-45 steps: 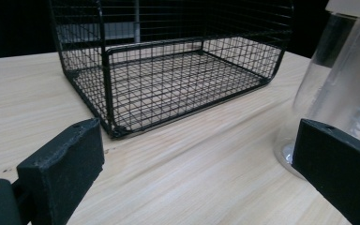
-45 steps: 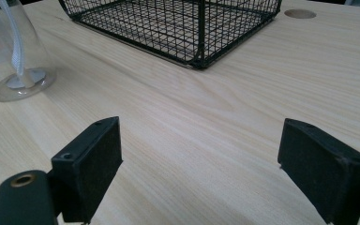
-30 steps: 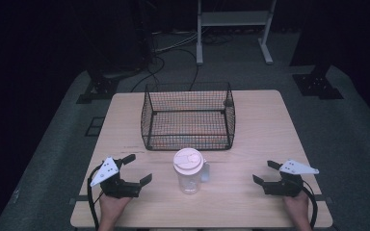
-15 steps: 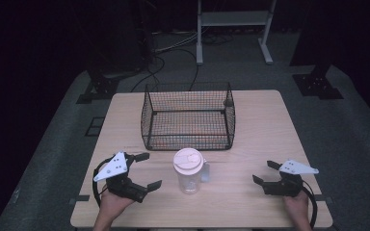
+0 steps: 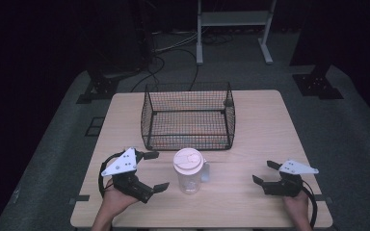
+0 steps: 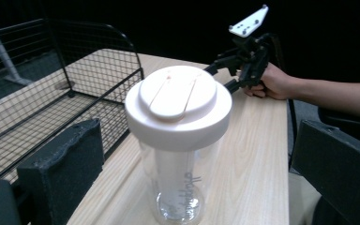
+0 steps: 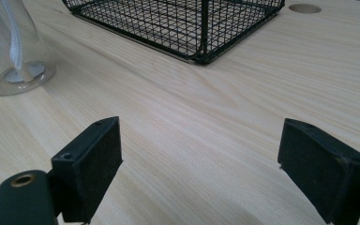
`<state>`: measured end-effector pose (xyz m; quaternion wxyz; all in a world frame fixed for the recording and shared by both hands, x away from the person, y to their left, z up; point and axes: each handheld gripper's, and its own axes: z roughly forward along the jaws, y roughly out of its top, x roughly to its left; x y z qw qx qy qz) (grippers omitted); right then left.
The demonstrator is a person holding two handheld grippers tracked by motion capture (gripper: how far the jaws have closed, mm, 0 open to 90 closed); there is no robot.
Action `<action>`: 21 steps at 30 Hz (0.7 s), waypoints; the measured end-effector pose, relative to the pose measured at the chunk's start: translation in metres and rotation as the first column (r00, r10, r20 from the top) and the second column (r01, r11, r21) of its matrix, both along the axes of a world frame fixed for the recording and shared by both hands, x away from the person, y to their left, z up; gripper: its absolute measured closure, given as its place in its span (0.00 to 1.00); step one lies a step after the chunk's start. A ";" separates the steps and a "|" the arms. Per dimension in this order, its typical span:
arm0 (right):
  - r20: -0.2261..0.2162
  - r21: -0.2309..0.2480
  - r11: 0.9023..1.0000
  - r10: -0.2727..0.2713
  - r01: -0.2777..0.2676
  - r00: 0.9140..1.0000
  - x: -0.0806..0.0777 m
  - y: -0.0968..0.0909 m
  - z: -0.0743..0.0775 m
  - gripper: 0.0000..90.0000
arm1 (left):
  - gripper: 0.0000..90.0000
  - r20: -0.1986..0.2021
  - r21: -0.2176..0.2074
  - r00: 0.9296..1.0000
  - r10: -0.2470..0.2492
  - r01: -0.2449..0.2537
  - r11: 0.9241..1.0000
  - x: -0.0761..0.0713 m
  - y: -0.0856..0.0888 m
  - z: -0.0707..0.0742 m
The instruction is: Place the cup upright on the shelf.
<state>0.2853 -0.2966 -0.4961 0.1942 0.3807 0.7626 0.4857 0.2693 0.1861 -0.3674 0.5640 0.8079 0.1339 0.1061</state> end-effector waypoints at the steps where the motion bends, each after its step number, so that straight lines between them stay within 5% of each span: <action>1: 0.001 0.001 1.000 0.001 -0.001 1.000 0.000 0.000 0.000 0.14 | 0.02 -0.005 0.017 1.000 -0.007 0.007 1.000 0.002 -0.004 0.001; 21: 0.002 0.000 1.000 0.010 -0.010 1.000 0.000 0.000 0.000 0.14 | 0.02 -0.050 0.153 0.999 0.019 -0.012 0.988 0.022 -0.034 -0.005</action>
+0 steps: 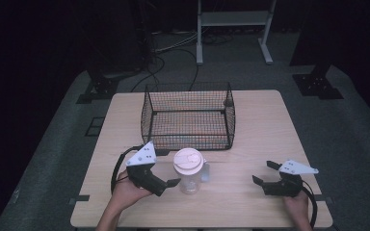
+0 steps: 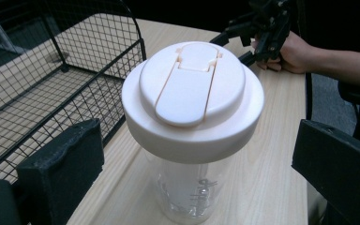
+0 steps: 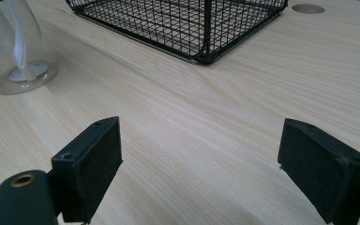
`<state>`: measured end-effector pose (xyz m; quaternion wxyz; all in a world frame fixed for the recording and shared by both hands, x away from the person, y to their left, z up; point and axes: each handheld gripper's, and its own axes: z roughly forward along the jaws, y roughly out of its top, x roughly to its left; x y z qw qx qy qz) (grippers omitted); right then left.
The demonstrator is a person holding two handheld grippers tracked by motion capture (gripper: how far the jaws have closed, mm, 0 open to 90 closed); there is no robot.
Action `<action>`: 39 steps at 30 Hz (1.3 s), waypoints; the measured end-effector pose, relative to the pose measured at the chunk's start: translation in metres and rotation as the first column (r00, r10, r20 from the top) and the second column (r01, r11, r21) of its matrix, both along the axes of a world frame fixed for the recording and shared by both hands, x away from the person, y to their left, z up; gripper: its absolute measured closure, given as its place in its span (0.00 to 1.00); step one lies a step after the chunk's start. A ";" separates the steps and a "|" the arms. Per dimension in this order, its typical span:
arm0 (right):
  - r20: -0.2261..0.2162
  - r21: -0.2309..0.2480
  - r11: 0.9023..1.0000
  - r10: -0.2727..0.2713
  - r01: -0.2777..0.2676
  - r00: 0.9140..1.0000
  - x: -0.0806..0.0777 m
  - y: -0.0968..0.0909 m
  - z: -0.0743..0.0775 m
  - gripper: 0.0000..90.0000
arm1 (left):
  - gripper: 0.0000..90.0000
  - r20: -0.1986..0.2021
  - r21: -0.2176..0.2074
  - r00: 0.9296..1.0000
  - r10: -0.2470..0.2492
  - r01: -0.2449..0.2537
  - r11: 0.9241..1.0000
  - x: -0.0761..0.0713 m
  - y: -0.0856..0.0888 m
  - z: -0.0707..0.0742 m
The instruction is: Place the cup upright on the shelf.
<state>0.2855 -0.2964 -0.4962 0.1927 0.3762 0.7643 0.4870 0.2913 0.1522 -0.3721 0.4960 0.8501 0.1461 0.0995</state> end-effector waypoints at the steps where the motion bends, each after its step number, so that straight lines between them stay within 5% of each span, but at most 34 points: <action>1: 0.000 -0.001 1.000 0.002 -0.002 1.000 0.000 0.000 0.000 0.14 | 0.02 0.000 0.016 1.000 -0.004 0.004 1.000 0.002 -0.003 0.000; 39: 0.003 -0.001 1.000 0.010 -0.010 1.000 0.000 0.000 0.000 0.14 | 0.01 -0.069 0.158 0.997 -0.027 0.037 0.987 0.025 -0.053 -0.012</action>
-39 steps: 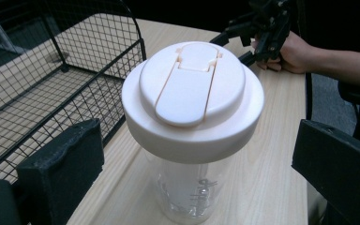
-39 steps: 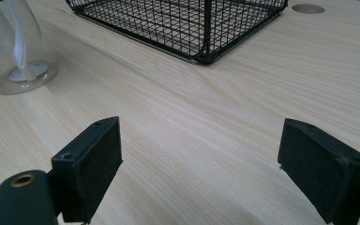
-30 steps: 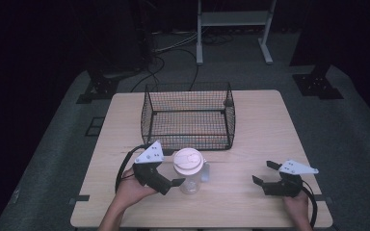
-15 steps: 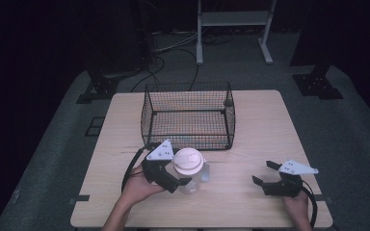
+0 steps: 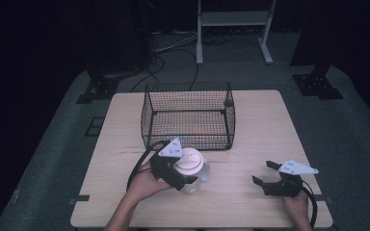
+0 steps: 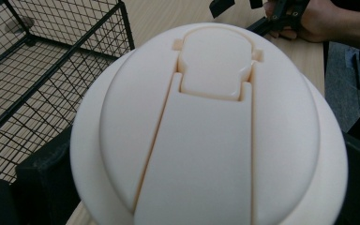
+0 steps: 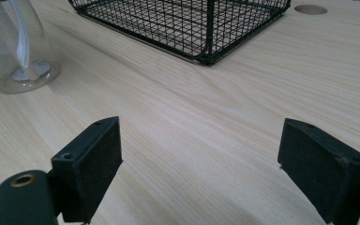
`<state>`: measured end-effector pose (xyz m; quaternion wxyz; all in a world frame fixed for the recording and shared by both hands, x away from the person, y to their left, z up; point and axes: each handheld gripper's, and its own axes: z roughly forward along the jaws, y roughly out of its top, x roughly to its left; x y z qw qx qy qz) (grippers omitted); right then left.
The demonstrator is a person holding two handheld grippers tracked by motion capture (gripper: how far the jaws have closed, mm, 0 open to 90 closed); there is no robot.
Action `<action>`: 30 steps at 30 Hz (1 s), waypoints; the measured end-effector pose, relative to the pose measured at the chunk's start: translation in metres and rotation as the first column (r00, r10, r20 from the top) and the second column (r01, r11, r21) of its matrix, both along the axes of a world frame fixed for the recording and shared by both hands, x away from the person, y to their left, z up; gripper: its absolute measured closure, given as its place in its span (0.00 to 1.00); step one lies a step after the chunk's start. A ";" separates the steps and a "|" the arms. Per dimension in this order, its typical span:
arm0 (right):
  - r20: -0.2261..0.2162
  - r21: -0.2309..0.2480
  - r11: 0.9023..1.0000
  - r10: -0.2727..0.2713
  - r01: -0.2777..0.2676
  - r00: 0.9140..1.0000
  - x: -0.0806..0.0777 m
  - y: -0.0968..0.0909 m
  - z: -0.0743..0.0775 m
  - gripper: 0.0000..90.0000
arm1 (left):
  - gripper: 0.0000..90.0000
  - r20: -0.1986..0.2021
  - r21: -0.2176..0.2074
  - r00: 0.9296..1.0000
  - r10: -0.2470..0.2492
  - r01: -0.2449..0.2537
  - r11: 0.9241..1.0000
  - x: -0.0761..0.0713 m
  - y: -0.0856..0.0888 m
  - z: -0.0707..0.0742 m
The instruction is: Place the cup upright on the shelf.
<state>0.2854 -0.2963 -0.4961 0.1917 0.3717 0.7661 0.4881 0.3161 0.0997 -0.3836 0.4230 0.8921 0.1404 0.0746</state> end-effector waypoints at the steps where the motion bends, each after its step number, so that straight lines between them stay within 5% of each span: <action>1: 0.000 0.000 1.000 0.000 0.000 1.000 0.000 0.000 0.000 0.14 | 0.01 0.000 0.002 1.000 0.005 -0.005 1.000 0.000 -0.001 0.000; 13: 0.001 0.002 1.000 0.000 0.000 1.000 0.000 0.000 0.000 0.14 | 0.05 -0.012 0.061 1.000 -0.013 0.014 0.998 0.003 -0.004 0.003; 30: 0.002 0.003 1.000 -0.001 0.001 1.000 0.000 0.000 0.000 0.14 | 0.06 -0.015 0.087 1.000 -0.011 0.012 0.996 0.005 -0.007 0.016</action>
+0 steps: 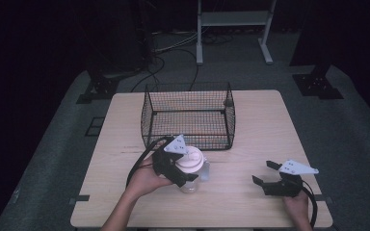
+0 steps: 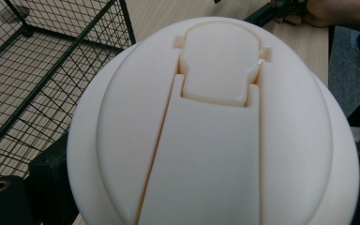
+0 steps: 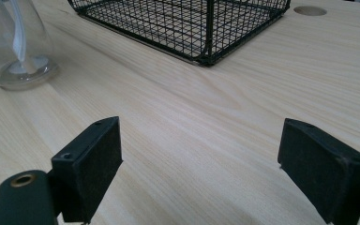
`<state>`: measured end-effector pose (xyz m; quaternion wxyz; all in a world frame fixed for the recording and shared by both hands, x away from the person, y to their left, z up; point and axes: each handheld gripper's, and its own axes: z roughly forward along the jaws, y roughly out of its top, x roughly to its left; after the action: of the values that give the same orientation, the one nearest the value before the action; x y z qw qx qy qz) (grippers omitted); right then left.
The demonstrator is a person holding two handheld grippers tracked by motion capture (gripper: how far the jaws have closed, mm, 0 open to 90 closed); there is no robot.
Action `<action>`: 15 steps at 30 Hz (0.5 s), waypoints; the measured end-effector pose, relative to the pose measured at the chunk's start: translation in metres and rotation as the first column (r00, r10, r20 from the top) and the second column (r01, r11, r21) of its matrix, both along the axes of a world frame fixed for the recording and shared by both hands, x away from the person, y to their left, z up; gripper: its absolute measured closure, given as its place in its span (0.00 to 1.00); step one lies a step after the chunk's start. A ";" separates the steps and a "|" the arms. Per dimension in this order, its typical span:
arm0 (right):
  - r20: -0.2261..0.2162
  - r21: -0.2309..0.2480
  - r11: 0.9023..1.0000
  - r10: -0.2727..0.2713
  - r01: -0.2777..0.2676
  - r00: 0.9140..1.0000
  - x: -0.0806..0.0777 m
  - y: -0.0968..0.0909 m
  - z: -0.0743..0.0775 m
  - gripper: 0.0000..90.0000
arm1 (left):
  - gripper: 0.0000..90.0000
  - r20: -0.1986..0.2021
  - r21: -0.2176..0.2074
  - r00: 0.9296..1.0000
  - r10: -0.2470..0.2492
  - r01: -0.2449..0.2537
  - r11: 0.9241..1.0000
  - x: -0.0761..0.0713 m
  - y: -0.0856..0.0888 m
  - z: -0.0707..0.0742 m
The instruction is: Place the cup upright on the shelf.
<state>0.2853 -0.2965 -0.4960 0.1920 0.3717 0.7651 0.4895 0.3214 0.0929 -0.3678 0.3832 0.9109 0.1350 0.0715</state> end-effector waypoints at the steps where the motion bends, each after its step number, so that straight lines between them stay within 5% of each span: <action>1: 0.001 0.001 1.000 0.000 0.000 1.000 0.000 0.000 0.000 0.14 | 0.06 0.003 0.007 1.000 0.001 -0.001 1.000 0.000 0.000 0.002; 15: 0.002 0.004 1.000 0.000 0.000 1.000 0.000 0.000 0.000 0.14 | 0.06 0.052 0.054 0.999 -0.015 0.012 0.998 0.008 -0.007 0.037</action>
<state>0.2853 -0.2969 -0.4958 0.1919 0.3717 0.7640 0.4913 0.3299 0.0861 -0.3304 0.3625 0.9196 0.1168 0.0962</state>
